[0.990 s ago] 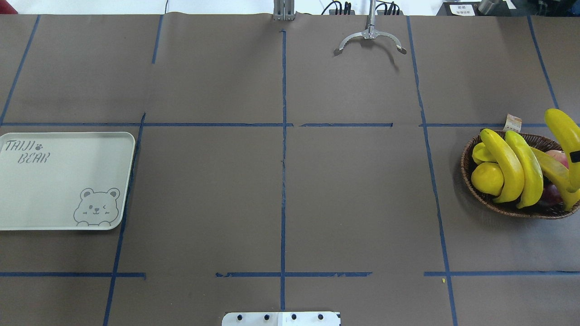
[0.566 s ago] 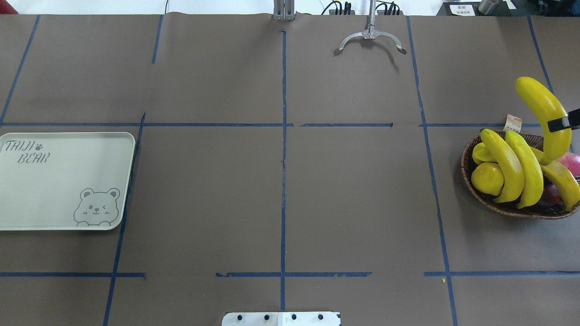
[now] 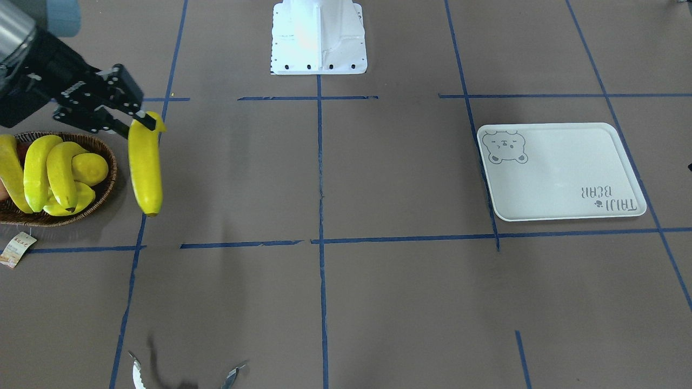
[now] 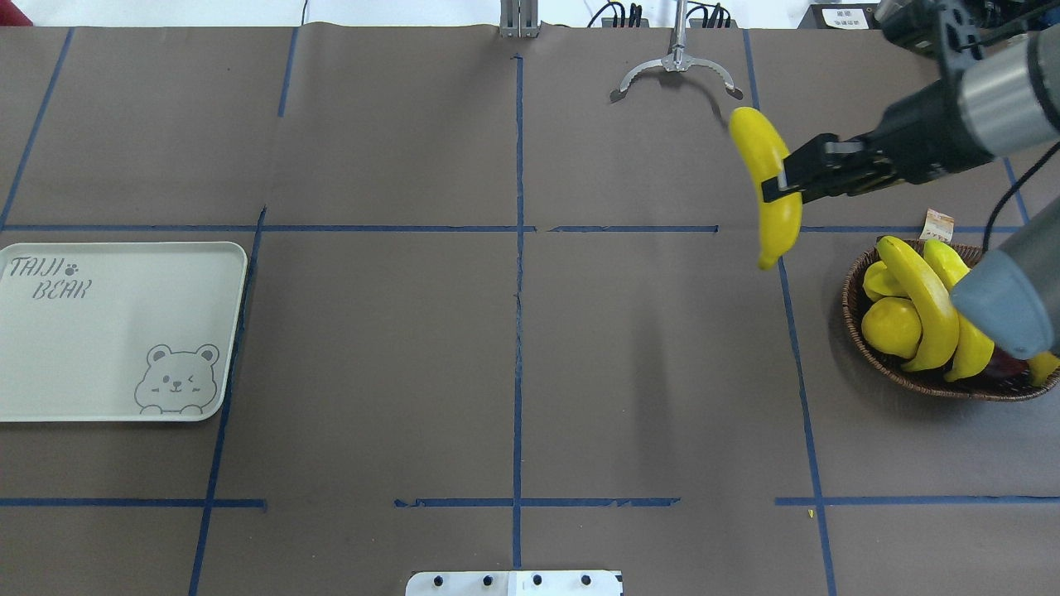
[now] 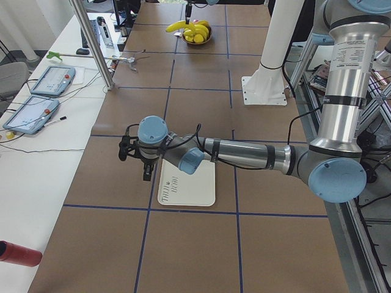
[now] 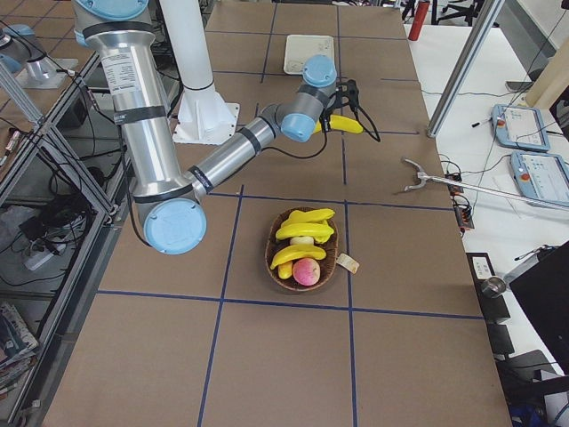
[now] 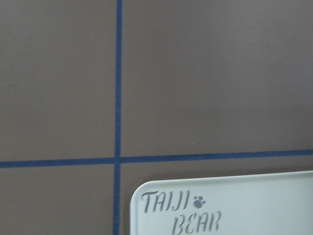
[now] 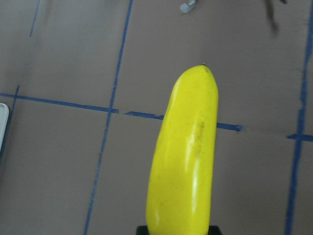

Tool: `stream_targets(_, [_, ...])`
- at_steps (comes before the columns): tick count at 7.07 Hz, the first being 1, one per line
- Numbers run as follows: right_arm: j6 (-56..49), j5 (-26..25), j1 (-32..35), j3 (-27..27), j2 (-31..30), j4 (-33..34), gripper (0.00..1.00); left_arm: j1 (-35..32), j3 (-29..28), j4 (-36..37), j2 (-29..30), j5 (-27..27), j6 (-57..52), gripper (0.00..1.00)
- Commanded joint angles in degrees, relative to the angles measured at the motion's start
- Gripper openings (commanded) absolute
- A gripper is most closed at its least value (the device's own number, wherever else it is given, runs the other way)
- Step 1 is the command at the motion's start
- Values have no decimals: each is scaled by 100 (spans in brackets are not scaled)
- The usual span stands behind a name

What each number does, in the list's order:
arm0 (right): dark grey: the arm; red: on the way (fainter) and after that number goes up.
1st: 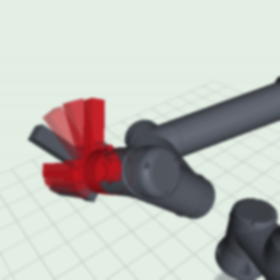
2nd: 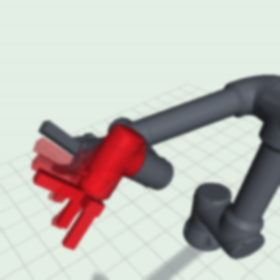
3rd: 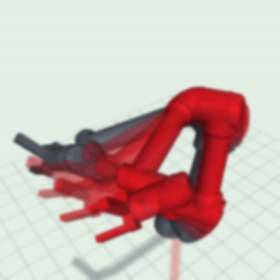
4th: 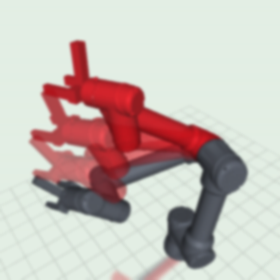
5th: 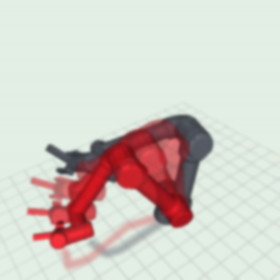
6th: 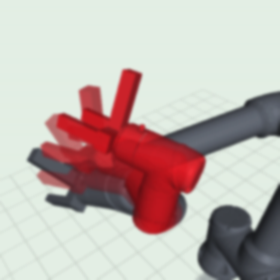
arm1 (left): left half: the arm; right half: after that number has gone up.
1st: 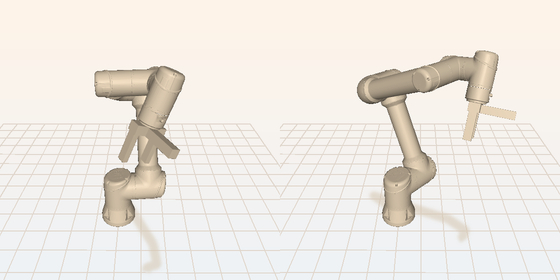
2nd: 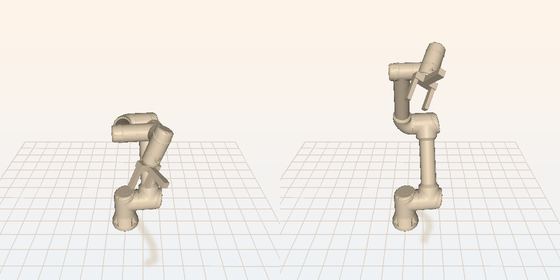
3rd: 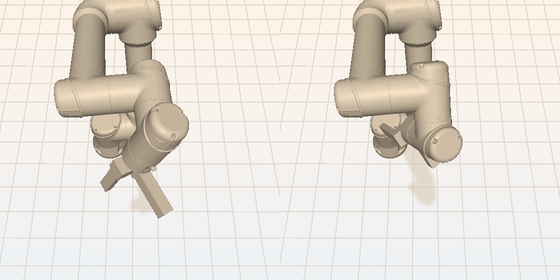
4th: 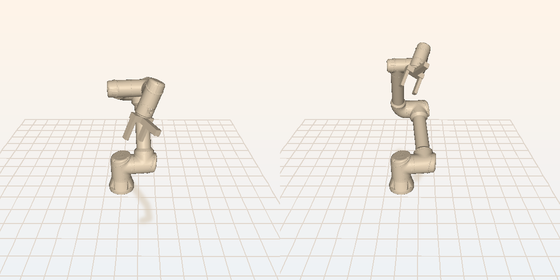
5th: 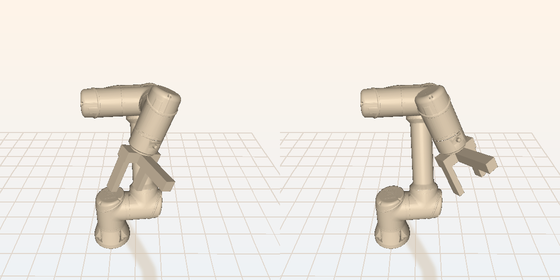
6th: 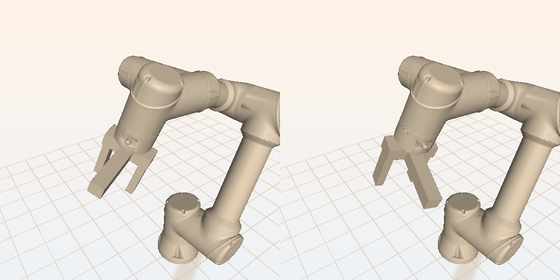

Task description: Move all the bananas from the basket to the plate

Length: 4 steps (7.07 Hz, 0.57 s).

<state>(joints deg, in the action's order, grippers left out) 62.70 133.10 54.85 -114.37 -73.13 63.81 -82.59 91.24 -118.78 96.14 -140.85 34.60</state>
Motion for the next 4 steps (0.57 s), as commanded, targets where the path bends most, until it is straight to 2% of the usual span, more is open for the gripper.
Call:
stream_targets(1, [978,-1350,-1234,-207,518,-9,1,732,287,-487,657,-4,2276,99])
stream_targets(2, [1233,-2062,-1831,-322,615,-17,1,1084,481,-758,869,-4,3314,99])
stream_targets(4, [1385,-3005,-2695,-340,1036,-52,1,1675,579,-1688,1150,13,5178,99])
